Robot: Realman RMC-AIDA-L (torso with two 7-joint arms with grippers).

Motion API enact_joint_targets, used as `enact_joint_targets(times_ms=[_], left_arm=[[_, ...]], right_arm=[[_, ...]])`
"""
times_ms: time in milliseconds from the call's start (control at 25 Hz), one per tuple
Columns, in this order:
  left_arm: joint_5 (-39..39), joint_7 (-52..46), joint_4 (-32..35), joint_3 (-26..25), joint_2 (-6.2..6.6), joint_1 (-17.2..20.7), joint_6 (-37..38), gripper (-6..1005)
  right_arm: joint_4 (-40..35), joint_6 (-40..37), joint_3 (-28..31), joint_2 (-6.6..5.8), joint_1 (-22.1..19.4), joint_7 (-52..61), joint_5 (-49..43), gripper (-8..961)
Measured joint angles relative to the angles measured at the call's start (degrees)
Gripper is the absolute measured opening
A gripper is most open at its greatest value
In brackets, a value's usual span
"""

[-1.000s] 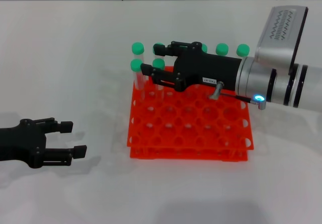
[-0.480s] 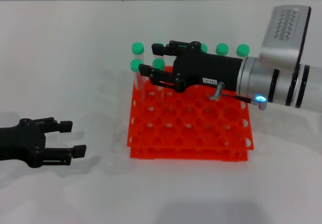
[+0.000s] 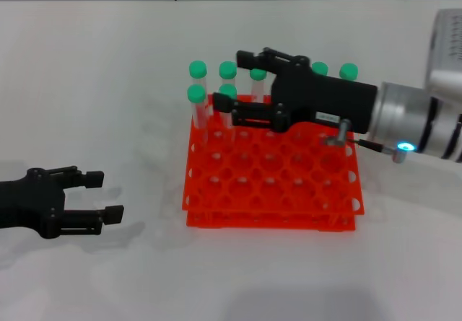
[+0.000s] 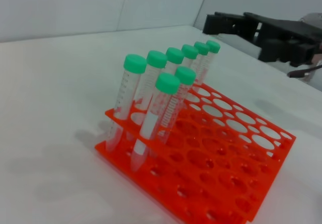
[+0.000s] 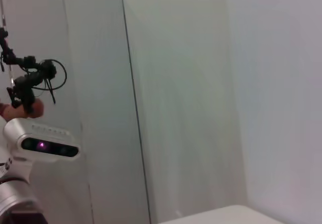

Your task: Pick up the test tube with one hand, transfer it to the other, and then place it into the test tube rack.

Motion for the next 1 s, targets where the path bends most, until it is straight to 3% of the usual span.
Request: enact_joint_targets(times_ms=[240, 440, 720, 1000], left_arm=[[-0.76, 0.11, 0.18, -2.02, 0.16, -0.15, 0.83, 866], [-2.66, 0.1, 0.25, -2.83, 0.31, -0.18, 1.6, 866], [-6.42, -0.28, 0.55, -2.88, 0.57, -0.19, 1.84, 866], [-10.48, -0.35, 1.15, -2.91, 0.67, -0.2, 2.36, 866]], right_arm=[[-6.89, -2.03, 9.08, -0.48, -5.35, 6.87, -12.51, 869], [-11.84, -4.48, 16.79, -0.28, -8.57, 12.89, -23.3, 864], [-15.05, -7.22, 25.3, -0.62, -9.87, 20.48, -36.33, 863], [-15.11, -10.29, 30.54, -0.66, -9.94, 23.29, -42.75, 863]])
